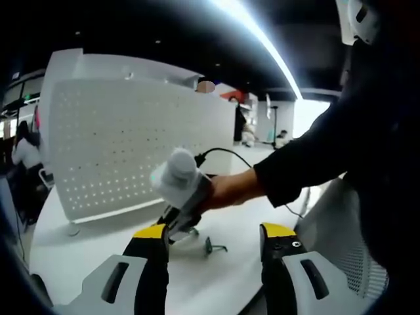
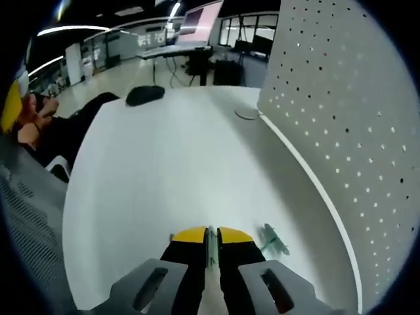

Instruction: Insert the hook assembly into the mounting plate slot until the hook locks in place.

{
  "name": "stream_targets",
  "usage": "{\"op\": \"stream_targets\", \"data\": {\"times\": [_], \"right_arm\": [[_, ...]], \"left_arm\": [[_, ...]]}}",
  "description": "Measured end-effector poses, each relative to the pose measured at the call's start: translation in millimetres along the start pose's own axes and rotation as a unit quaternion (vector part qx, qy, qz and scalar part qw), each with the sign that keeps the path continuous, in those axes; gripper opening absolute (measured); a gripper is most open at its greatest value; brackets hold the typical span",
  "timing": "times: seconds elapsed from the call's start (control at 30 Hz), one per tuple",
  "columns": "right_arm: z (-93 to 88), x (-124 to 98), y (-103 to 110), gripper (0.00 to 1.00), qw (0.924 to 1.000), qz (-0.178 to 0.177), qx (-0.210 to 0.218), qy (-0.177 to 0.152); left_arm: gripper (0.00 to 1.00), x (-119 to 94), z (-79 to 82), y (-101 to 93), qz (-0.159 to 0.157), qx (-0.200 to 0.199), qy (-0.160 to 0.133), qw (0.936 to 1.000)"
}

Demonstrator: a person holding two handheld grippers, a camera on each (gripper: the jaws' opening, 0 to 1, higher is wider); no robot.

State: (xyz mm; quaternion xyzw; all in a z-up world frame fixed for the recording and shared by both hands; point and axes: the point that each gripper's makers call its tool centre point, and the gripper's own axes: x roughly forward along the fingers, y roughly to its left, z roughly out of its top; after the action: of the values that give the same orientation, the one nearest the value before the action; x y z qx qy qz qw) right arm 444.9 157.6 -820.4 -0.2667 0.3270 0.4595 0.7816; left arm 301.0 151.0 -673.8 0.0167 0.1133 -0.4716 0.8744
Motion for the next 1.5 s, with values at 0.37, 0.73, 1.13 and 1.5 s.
{"op": "stream_targets", "data": {"times": [0.37, 0.73, 1.13, 1.5], "right_arm": [[2.7, -6.1, -1.0, 0.02, 0.9999, -0.001, -0.009, -0.008], [16.6, -38.9, -9.1, 0.02, 0.9978, -0.013, 0.028, -0.059], [62.8, -102.9, -8.5, 0.02, 0.9759, -0.029, 0.092, -0.196], [108.3, -159.5, 11.7, 0.02, 0.9449, -0.026, 0.101, -0.31]], "left_arm": [[0.57, 0.5, -0.2, -0.6, -0.002, -0.001, 0.0, 1.0], [0.56, -1.6, 2.8, 4.2, 0.009, -0.002, -0.006, 0.9999], [0.49, -6.1, 17.5, 20.9, 0.04, -0.004, -0.008, 0.9991], [0.34, 2.1, 46.7, 35.0, 0.065, -0.03, -0.028, 0.997]]}}
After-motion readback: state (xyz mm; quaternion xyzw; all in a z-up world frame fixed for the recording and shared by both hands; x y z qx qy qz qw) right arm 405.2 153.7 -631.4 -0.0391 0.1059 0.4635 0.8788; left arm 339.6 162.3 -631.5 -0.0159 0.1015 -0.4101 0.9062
